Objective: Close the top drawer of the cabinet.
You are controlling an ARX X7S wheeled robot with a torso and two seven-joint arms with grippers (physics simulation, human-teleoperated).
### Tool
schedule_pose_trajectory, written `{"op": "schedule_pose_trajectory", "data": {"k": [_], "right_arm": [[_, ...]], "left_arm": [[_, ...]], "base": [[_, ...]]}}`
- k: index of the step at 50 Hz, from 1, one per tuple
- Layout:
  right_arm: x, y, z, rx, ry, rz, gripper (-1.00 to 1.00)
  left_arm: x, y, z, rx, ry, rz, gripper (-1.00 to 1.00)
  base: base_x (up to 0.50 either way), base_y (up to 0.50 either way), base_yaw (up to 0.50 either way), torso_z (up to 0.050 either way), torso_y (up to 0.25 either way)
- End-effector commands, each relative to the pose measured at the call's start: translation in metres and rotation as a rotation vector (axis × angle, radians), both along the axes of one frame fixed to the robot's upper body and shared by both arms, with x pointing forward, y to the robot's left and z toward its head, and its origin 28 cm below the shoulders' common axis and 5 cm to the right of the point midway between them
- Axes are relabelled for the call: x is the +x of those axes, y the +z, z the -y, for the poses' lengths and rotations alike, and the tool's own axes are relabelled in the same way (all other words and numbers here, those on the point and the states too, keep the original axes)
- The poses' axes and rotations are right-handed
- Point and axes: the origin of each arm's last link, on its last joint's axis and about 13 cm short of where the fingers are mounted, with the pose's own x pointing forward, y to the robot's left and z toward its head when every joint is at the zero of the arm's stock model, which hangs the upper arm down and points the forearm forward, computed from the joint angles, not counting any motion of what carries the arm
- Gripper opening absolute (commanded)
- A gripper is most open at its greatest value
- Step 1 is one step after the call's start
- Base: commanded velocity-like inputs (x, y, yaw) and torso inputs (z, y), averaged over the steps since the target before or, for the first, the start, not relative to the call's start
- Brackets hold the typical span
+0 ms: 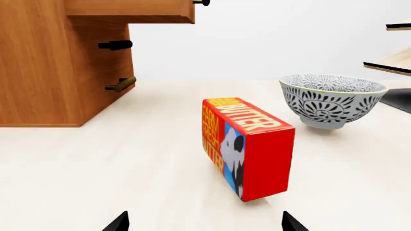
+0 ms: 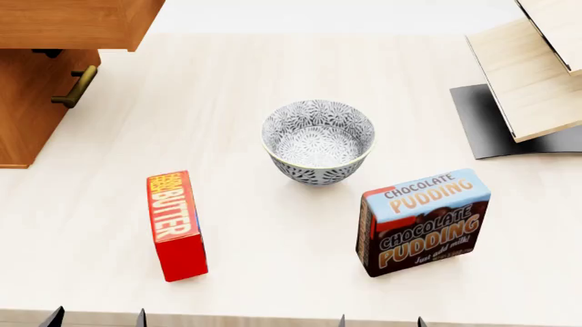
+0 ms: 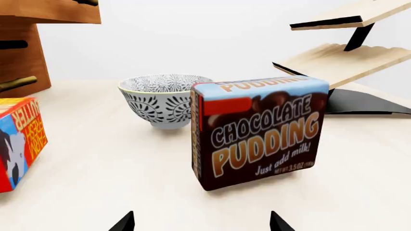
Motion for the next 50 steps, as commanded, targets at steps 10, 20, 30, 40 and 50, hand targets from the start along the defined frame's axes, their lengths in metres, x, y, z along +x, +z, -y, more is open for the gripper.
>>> {"op": "schedule_pose_trajectory", "data": {"k": [10, 20, 30, 40, 50], "right_arm": [[0.000, 0.001, -0.001, 0.001, 0.000, -0.006, 1.00], [0.001, 0.001, 0.000, 0.005, 0.000, -0.006, 1.00], [-0.001, 0.004, -0.001, -0.001, -0.007, 0.018, 1.00], [-0.006, 0.019, 0.000, 0.013, -0.033, 0.059, 1.00], [-0.008, 0.041, 0.000, -0.042, -0.026, 0.125, 1.00]], "left_arm": [[0.000, 0.000, 0.000, -0.008, -0.008, 0.004, 1.00], [-0.002, 0.002, 0.002, -0.007, -0.025, 0.010, 1.00], [-0.004, 0.005, 0.003, 0.017, -0.039, 0.030, 1.00], [-0.007, 0.016, 0.004, 0.012, -0.044, 0.056, 1.00], [-0.009, 0.031, 0.005, 0.010, -0.047, 0.090, 1.00]], "base": [[0.00, 0.00, 0.00, 0.000, 0.000], [0.00, 0.00, 0.00, 0.000, 0.000], [0.00, 0.00, 0.00, 0.000, 0.000], [0.00, 0.00, 0.00, 0.000, 0.000], [0.00, 0.00, 0.00, 0.000, 0.000]]}}
